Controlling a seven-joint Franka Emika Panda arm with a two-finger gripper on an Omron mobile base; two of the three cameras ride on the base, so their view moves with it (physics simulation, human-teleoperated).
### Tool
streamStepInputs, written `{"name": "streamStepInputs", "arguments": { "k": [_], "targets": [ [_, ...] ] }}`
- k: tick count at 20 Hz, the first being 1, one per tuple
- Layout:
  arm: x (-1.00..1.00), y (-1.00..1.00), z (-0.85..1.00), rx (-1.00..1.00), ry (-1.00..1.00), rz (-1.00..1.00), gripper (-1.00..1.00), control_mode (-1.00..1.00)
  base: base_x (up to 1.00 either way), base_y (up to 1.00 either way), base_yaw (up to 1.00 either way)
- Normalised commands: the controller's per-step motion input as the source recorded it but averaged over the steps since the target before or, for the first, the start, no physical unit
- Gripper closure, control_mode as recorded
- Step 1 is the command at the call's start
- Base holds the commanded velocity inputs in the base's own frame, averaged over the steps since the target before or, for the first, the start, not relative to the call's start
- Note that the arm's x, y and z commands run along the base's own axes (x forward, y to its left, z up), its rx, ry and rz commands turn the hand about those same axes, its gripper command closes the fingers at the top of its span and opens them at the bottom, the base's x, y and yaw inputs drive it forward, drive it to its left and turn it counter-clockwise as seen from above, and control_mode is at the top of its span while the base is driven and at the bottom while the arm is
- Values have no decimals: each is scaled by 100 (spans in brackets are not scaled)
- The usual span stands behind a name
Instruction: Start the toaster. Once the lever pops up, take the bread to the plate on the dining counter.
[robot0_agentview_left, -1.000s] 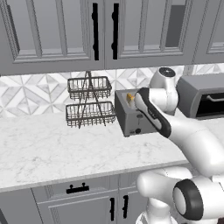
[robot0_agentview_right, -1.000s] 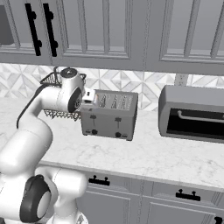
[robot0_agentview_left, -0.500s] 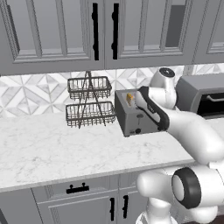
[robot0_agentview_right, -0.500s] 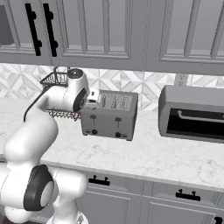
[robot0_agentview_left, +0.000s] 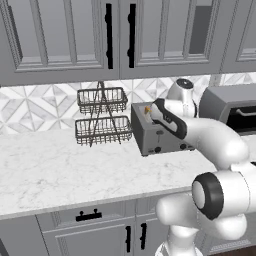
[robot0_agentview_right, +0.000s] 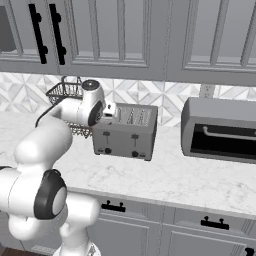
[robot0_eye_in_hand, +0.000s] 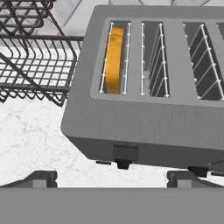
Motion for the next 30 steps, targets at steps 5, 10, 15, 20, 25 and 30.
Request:
{"name": "streamStepInputs", "arguments": {
  "k": [5, 10, 15, 20, 25, 30],
  "targets": [
    [0, 0, -41, 0, 0, 0, -100, -100, 0, 0, 0],
    [0, 0, -33, 0, 0, 0, -100, -100, 0, 0, 0],
    [10, 0, -14, 0, 0, 0, -100, -100, 0, 0, 0],
    [26, 15, -12, 0, 0, 0, -100, -100, 0, 0, 0],
    [24, 12, -8, 0, 0, 0, -100, -100, 0, 0, 0],
    [11, 5, -11, 0, 0, 0, -100, -100, 0, 0, 0]
  ]
}}
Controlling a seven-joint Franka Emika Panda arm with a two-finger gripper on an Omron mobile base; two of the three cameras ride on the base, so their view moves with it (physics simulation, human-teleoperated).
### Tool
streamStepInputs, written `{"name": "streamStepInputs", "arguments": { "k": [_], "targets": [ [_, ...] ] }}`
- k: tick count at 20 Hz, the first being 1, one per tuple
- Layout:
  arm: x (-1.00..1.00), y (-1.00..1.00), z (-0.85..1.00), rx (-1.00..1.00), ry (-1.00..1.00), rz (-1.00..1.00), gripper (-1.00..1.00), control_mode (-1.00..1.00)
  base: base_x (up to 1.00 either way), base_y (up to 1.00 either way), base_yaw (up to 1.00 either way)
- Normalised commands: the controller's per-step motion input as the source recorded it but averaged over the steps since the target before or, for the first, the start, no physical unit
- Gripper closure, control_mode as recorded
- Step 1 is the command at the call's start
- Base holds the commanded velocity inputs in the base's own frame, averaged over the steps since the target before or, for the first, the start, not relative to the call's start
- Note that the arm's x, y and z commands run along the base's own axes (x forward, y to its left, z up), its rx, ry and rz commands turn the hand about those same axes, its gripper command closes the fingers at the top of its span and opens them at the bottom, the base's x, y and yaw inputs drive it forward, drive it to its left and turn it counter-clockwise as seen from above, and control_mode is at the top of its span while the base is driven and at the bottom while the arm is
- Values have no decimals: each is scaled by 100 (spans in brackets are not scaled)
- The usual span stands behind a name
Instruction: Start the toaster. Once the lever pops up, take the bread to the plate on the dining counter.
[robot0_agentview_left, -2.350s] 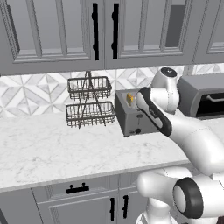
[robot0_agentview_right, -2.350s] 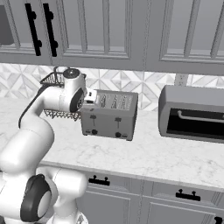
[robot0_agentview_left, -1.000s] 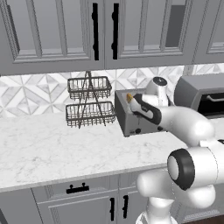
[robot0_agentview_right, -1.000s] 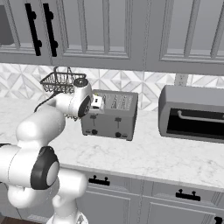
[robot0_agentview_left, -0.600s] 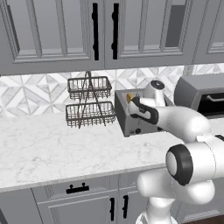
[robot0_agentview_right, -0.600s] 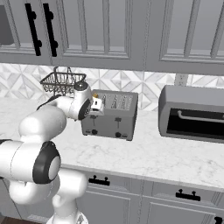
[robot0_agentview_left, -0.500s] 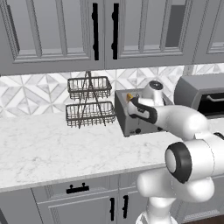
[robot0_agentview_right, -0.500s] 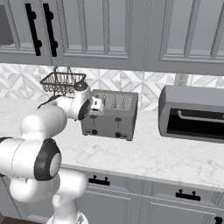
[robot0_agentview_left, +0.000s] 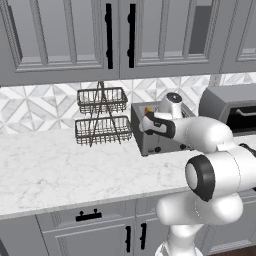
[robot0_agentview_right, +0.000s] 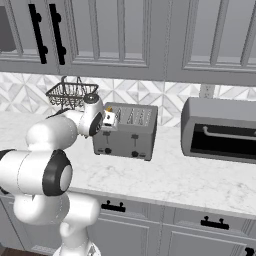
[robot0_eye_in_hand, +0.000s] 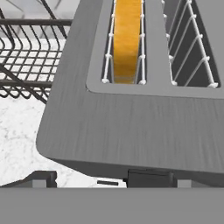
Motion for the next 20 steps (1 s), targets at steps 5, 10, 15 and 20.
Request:
{"name": "streamStepInputs", "arguments": {
  "k": [5, 10, 15, 20],
  "targets": [
    [0, 0, -9, 0, 2, 0, -100, -100, 0, 0, 0],
    [-3, 0, -3, 0, 3, 0, -100, -100, 0, 0, 0],
    [-2, 0, 0, 0, 1, 0, -100, -100, 0, 0, 0],
    [-2, 0, -2, 0, 2, 0, -100, -100, 0, 0, 0]
  ]
}}
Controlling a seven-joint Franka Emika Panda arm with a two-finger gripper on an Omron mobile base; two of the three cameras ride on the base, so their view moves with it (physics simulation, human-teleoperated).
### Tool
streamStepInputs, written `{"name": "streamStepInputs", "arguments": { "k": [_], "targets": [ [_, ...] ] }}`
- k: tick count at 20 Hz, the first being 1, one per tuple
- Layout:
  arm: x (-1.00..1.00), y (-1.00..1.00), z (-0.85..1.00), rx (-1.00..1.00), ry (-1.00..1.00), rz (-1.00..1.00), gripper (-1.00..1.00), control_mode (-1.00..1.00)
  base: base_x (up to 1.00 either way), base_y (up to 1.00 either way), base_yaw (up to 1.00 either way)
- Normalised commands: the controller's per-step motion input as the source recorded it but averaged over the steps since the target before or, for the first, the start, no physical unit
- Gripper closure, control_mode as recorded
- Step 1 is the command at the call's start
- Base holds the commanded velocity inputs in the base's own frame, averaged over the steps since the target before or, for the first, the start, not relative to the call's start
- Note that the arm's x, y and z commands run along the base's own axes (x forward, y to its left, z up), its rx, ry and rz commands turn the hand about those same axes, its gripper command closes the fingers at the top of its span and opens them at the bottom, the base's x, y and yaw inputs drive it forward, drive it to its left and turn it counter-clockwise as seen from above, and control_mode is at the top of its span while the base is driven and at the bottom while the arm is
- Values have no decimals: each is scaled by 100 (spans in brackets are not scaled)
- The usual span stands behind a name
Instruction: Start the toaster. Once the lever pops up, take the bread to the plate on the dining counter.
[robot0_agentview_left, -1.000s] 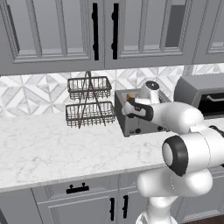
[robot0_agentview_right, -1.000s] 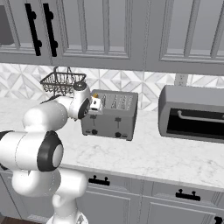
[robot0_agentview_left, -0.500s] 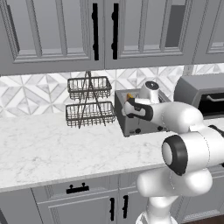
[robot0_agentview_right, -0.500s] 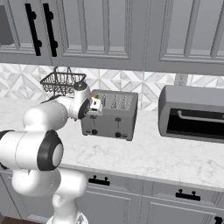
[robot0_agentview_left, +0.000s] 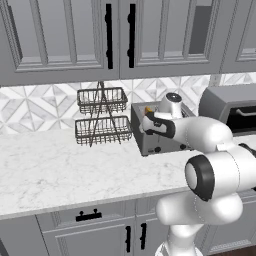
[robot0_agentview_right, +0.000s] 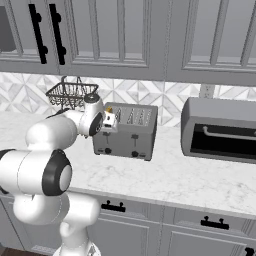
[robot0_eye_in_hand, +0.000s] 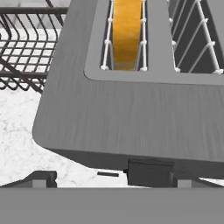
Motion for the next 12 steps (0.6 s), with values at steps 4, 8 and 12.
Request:
{"name": "streamStepInputs", "arguments": {
  "k": [4, 8, 12],
  "targets": [
    [0, 0, -18, 0, 2, 0, -100, -100, 0, 0, 0],
    [0, 0, -18, 0, 0, 0, -100, -100, 0, 0, 0],
    [0, 0, -22, 0, 0, 0, -100, -100, 0, 0, 0]
  ]
}}
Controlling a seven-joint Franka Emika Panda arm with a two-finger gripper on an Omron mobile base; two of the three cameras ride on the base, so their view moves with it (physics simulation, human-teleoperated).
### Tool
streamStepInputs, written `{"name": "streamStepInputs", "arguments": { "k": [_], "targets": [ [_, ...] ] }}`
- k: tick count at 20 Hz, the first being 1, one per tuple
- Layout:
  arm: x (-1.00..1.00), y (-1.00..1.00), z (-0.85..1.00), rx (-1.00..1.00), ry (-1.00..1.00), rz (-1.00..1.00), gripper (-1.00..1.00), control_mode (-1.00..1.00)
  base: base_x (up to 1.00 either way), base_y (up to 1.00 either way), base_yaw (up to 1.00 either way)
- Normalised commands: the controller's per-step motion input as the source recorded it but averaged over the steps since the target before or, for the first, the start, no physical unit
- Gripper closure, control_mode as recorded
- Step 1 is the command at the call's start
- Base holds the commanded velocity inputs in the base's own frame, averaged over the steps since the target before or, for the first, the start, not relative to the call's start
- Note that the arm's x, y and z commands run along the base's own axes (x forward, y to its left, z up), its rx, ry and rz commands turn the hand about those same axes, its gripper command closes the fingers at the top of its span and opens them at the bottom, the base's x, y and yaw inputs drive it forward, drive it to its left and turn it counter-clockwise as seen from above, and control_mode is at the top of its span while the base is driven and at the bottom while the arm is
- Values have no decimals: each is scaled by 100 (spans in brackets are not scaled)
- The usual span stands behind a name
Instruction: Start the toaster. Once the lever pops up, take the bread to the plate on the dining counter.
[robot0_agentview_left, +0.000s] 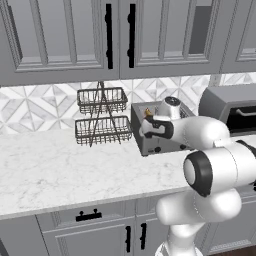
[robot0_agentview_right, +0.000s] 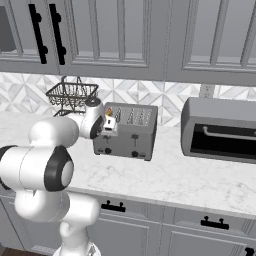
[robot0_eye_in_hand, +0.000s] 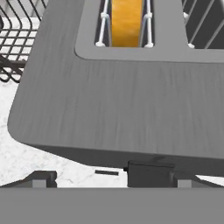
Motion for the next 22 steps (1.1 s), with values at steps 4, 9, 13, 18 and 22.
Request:
{"name": "streamStepInputs", "arguments": {
  "k": [4, 9, 13, 18, 22],
  "targets": [
    [0, 0, -26, 0, 0, 0, -100, -100, 0, 0, 0],
    [0, 0, -30, 0, -6, 0, -100, -100, 0, 0, 0],
    [0, 0, -29, 0, -9, 0, -100, -100, 0, 0, 0],
    [-1, 0, -28, 0, -11, 0, -100, -100, 0, 0, 0],
    [0, 0, -18, 0, -7, 0, -100, -100, 0, 0, 0]
  ]
}}
